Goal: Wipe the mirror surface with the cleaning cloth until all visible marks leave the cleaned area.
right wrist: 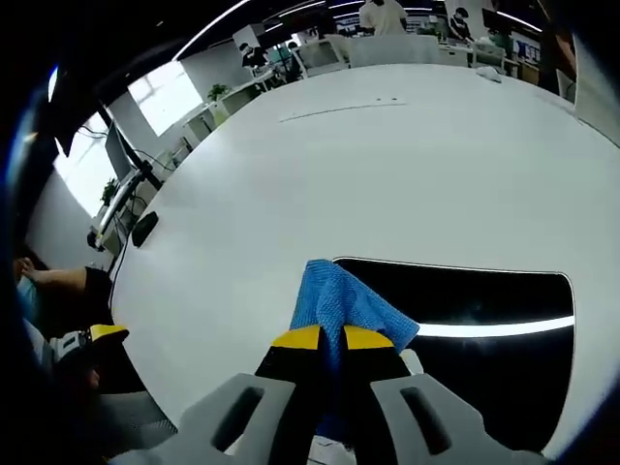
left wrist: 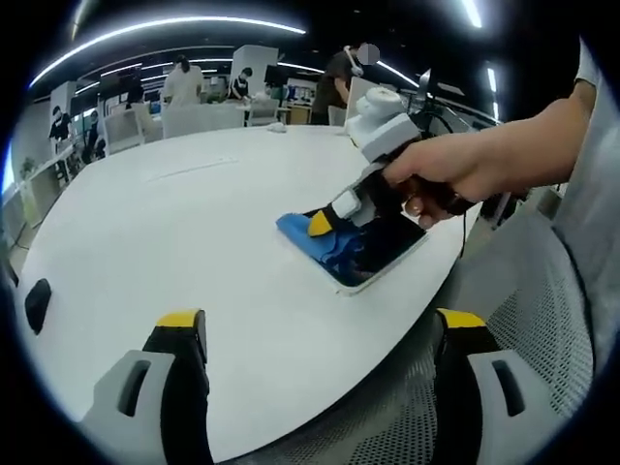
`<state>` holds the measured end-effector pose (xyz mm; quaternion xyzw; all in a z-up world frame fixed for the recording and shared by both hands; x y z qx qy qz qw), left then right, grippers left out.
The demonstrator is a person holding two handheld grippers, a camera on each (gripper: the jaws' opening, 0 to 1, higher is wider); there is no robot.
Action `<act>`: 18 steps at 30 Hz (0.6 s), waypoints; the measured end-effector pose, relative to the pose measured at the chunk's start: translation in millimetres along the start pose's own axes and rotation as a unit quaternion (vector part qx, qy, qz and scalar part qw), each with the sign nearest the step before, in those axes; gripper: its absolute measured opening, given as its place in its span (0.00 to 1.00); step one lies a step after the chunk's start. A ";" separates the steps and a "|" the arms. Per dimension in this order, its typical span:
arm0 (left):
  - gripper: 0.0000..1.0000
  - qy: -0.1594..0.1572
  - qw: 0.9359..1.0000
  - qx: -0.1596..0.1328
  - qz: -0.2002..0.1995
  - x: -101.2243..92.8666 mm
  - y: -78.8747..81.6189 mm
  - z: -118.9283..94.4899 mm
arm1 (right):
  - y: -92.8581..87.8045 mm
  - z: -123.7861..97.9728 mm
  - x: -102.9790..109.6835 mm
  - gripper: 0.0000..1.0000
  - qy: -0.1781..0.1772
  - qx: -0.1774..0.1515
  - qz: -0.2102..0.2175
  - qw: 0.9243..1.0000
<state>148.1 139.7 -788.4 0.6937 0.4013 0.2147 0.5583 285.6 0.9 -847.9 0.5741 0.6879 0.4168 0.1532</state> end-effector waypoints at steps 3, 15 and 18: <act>0.97 0.000 1.000 0.002 -0.003 0.7 -1.2 0.2 | 4.1 6.9 -2.8 0.01 0.001 0.000 -0.004 1.000; 0.97 0.002 1.000 0.004 0.000 0.3 -0.5 0.0 | 18.9 18.2 -9.6 0.01 0.005 -0.010 -0.015 1.000; 0.96 0.002 1.000 0.005 -0.001 0.4 -0.5 -0.1 | 21.1 19.7 -8.7 0.01 0.004 -0.010 -0.021 1.000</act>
Point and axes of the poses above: the point that each gripper's makers call its tool centre point, and the gripper's own axes: z roughly forward along the fingers, x roughly to its left, y roughly out of its top, the point moved 4 cm from there along -z, roughly backward along the fingers, and after that the axes turned 15 degrees about -x, right-handed, at the moved point
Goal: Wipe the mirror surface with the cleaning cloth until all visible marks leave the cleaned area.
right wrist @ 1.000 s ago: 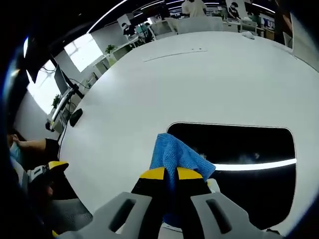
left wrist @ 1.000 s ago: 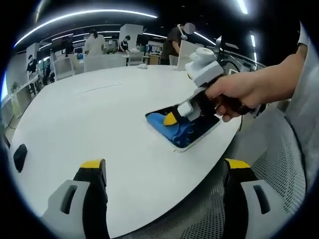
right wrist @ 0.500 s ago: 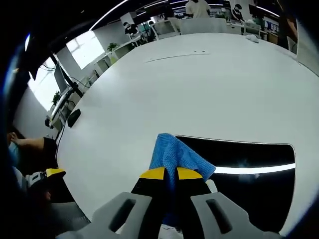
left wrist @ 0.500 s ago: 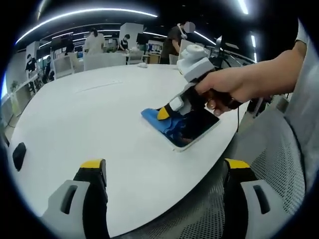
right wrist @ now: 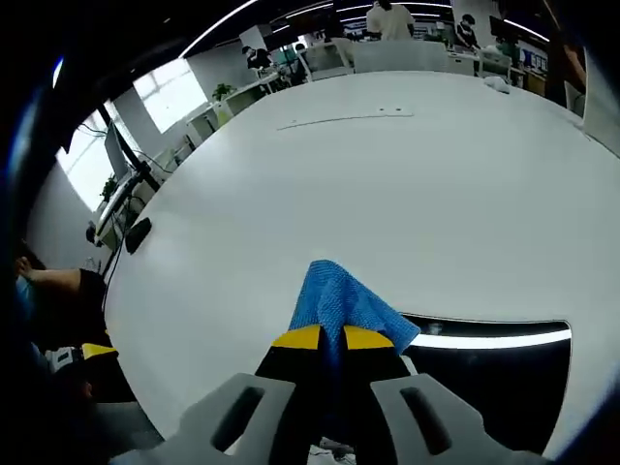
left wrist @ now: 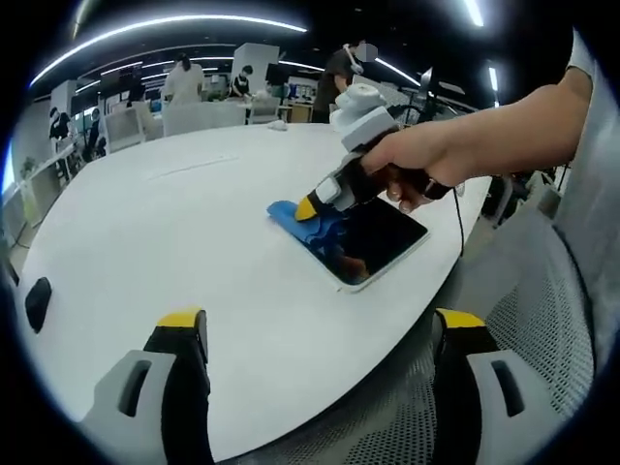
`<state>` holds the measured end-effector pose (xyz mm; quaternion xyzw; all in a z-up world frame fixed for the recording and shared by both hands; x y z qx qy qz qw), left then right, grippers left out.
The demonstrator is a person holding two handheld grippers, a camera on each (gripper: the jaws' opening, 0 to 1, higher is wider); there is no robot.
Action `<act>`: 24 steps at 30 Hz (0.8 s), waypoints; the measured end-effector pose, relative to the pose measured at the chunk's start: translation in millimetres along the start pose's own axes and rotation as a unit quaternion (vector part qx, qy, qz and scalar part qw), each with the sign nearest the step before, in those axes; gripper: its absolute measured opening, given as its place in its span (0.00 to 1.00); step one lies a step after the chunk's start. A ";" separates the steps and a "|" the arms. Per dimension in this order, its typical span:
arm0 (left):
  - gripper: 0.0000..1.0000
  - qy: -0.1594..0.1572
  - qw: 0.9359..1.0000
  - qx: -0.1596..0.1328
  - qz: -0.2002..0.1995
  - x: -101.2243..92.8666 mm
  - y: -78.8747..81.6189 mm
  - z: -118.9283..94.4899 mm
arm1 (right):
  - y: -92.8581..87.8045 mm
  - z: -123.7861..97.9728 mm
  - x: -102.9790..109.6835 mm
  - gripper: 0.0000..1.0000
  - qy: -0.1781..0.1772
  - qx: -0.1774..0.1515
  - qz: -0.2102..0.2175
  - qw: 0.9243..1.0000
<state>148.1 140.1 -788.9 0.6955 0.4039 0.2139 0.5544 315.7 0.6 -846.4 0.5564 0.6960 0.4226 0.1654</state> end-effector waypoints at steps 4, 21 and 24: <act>0.96 0.001 1.000 0.001 0.000 0.8 -0.9 -0.2 | 1.5 7.9 -3.0 0.01 0.002 0.001 0.000 1.000; 0.96 0.003 1.000 0.001 0.002 2.0 -1.7 -0.2 | -0.9 10.5 -11.2 0.01 0.013 0.000 -0.010 1.000; 0.96 0.003 1.000 0.001 0.001 1.1 -1.0 -0.1 | -0.8 6.2 -13.8 0.01 0.010 0.000 -0.003 1.000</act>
Point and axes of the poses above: the point that each gripper's makers call its tool centre point, and the gripper's own axes: z roughly forward along the fingers, x roughly to its left, y roughly out of its top, the point moved 4 cm from there along -z, roughly backward along the fingers, and after that the axes turned 15 degrees about -x, right-handed, at the moved point
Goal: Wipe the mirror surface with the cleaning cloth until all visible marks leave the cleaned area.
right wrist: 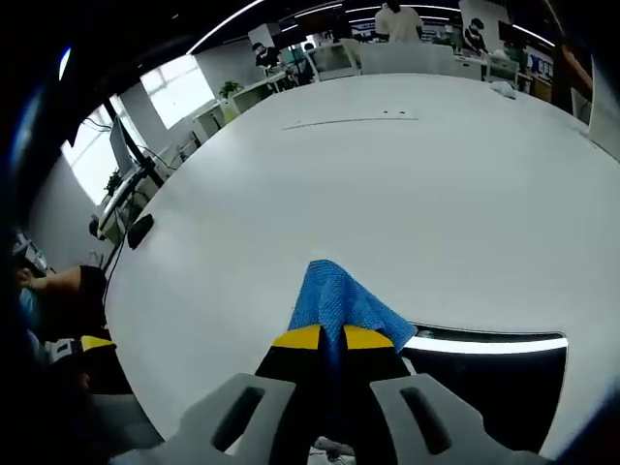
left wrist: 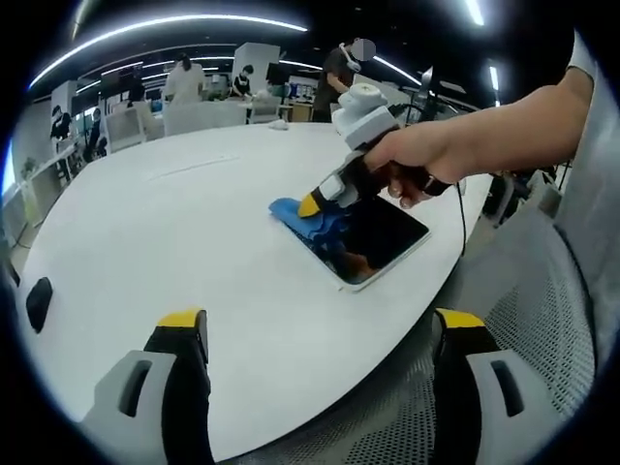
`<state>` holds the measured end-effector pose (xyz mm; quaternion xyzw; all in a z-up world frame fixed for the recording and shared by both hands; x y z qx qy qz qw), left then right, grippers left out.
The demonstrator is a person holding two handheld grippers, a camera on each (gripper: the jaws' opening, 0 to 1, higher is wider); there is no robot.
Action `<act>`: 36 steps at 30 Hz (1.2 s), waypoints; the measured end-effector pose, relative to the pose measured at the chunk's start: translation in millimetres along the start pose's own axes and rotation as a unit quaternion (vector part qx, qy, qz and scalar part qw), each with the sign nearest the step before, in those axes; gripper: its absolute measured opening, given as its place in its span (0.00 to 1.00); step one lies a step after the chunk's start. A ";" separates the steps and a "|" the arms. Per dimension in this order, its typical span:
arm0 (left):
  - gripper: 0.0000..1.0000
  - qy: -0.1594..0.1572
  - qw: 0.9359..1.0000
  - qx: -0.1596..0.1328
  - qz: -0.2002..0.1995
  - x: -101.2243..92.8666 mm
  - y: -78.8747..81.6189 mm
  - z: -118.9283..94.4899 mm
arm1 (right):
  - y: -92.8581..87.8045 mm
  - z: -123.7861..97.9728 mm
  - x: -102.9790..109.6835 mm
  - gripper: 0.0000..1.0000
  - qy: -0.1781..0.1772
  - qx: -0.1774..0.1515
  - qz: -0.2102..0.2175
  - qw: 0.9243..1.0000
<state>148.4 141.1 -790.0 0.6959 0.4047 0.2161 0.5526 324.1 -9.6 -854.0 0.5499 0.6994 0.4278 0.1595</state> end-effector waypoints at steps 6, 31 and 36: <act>0.96 0.002 1.000 0.000 0.000 -0.6 0.8 -0.2 | -0.2 -6.6 -4.1 0.01 -0.001 -0.003 0.003 1.000; 0.98 0.001 1.000 0.002 -0.010 -0.2 -0.7 0.3 | -0.5 -19.1 -33.9 0.01 -0.019 0.001 0.018 1.000; 0.98 0.006 1.000 -0.004 -0.015 1.2 1.1 0.3 | -1.8 -17.9 -31.7 0.01 -0.019 -0.002 -0.003 1.000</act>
Point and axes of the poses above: the point that each gripper's makers call its tool centre point, and the gripper's own axes: z roughly forward along the fingers, x roughly to its left, y roughly out of its top, the point moved 4 cm from there along -z, roughly backward along the fingers, and after that the axes turned 15 degrees about -x, right-handed, at the moved point
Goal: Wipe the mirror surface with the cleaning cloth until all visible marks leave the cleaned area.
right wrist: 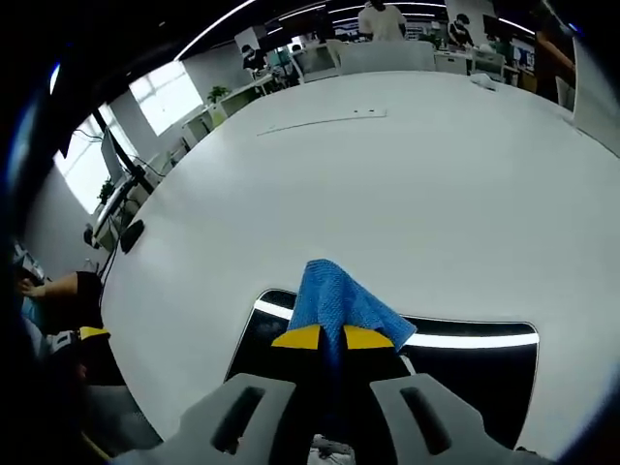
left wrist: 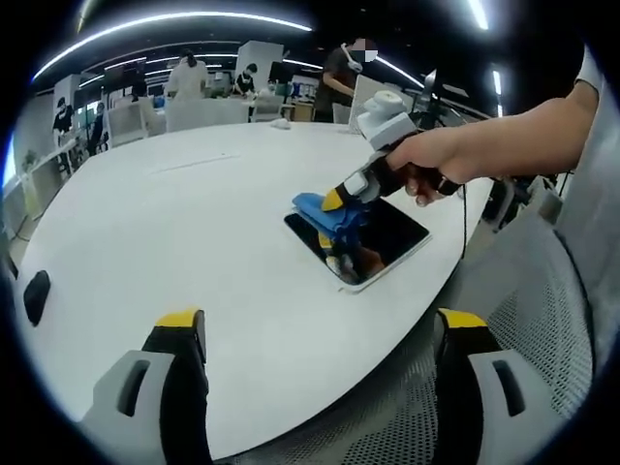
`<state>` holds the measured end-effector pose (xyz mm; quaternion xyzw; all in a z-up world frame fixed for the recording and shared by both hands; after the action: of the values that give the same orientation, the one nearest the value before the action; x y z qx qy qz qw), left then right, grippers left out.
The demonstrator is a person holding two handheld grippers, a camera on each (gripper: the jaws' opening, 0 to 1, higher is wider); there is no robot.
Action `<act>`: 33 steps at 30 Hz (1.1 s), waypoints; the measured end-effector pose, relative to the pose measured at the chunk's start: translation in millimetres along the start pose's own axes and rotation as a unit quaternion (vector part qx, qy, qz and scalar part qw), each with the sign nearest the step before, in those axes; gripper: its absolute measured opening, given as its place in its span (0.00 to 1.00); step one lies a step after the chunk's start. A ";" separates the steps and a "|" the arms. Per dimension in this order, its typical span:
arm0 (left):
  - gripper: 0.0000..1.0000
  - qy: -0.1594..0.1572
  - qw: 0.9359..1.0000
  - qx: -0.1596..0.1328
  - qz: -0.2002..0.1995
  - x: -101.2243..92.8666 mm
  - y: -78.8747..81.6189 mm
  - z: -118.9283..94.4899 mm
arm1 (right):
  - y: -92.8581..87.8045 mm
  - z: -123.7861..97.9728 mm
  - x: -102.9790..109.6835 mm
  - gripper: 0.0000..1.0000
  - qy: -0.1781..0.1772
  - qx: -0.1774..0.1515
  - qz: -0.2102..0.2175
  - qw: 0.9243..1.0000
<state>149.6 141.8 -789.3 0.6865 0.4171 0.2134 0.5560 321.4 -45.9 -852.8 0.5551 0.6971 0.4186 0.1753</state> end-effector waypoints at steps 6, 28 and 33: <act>0.99 0.003 1.000 -0.001 -0.004 2.1 -1.3 0.0 | -3.3 -6.6 1.6 0.01 -0.004 -0.007 0.025 1.000; 0.99 0.000 1.000 -0.009 0.004 -2.2 4.0 -0.6 | -31.1 -48.5 16.7 0.01 0.004 0.011 0.024 1.000; 0.99 0.005 0.999 -0.037 -0.020 -1.5 15.4 -2.3 | -38.4 -54.9 20.6 0.01 0.012 0.015 0.027 0.999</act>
<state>152.1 141.4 -773.8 0.6562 0.4249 0.2210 0.5831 251.7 -49.6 -845.8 0.5710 0.6903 0.4193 0.1471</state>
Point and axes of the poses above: the point that each gripper's makers call its tool centre point, and the gripper's own axes: z roughly forward along the fingers, x roughly to its left, y roughly out of its top, the point moved 4 cm from there along -z, roughly backward along the fingers, and after that the axes turned 15 degrees about -x, right-handed, at the moved point
